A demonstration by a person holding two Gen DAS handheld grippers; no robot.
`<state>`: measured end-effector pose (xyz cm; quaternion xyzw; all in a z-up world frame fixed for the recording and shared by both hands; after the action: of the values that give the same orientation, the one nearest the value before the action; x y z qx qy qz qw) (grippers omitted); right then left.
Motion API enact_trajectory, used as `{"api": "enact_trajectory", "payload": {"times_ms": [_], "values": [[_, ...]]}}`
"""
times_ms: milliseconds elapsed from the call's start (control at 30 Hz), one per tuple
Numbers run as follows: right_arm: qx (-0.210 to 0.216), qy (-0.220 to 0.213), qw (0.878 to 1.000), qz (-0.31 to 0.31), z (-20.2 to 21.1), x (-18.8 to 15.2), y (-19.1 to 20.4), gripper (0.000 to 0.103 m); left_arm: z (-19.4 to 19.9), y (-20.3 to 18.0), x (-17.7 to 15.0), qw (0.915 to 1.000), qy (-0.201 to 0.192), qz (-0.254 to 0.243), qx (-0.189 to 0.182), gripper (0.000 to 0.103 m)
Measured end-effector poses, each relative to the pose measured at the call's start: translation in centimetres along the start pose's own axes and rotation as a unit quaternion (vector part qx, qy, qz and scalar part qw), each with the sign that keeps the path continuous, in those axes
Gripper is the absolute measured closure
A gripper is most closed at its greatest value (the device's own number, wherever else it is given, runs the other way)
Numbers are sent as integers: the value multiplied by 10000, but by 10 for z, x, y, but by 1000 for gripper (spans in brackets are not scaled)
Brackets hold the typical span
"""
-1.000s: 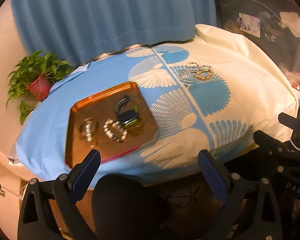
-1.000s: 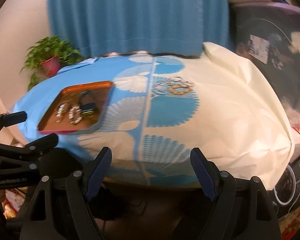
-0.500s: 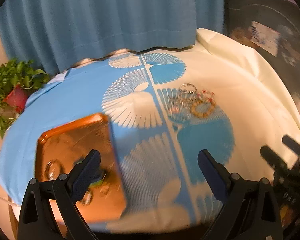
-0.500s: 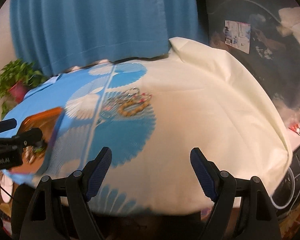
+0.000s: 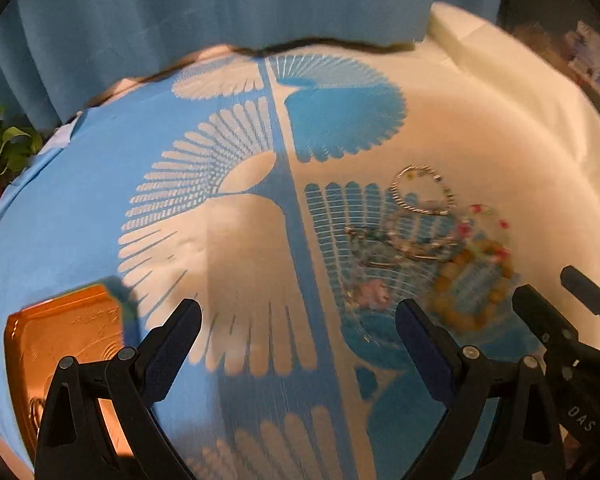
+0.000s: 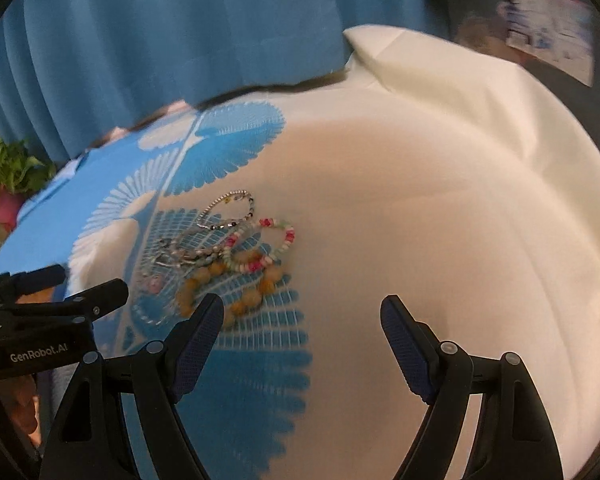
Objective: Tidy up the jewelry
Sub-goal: 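Move both tools over the jewelry pile on the cream sheet, then close left gripper on the clear crystal bracelet while right gripper grips the tan wooden bead bracelet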
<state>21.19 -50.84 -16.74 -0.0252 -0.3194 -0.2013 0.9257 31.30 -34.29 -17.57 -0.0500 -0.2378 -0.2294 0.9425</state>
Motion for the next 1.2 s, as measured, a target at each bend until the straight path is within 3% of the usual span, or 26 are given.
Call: {"api": "enact_trajectory", "payload": {"times_ms": [133, 233, 333, 367, 400, 433, 467, 500, 533, 567, 733, 1200], "values": [[-119, 219, 9994, 223, -29, 0, 9, 21, -24, 8, 1, 9997, 124, 162, -146, 2], [-495, 129, 9966, 643, -37, -3, 13, 11, -28, 9, 5, 9993, 221, 128, -288, 3], [-464, 247, 9971, 555, -43, -4, 10, 0, -27, 2, 9, 9989, 181, -65, -420, 17], [-471, 244, 9970, 561, -44, -3, 11, 0, -23, -4, 10, 9987, 97, -186, -461, 42], [-476, 242, 9970, 556, -44, -3, 11, 1, -17, -11, 10, 9976, -4, -347, -604, 90], [-457, 213, 9971, 578, -43, -3, 13, 4, -14, -20, 9, 9957, 15, -580, -724, 89], [-397, 109, 9970, 651, -39, -3, 16, 24, -13, -26, 7, 9944, 54, -674, -814, 89], [-292, 2, 9966, 771, -33, -2, 22, 67, -10, -30, 4, 9929, 16, -681, -977, 89], [-301, 2, 9956, 884, -29, -4, 25, 86, -6, -32, 2, 9916, -24, -643, -1120, 89], [-391, 29, 9946, 959, -27, -7, 26, 90, -2, -33, -1, 9911, -17, -583, -1197, 89], [-120, 83, 9982, 590, -2, -20, 18, 90, 35, -24, -15, 9908, -207, -289, -1307, 92], [-150, -609, 9978, 233, 121, -32, -12, 90, 143, -5, -67, 9884, -743, -183, -1310, 92]]}}
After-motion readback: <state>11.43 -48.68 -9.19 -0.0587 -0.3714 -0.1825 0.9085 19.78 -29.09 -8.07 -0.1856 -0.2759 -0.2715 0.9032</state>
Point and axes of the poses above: each gripper's, at about its wrist camera, not at the fingertips, and z roughly against the way its jaws point, y to its left, x to its top, the point moved 7 cm from there along -z, roughly the way its jaws point, and after that the axes turned 3 degrees about -x, right-handed, at the moved point
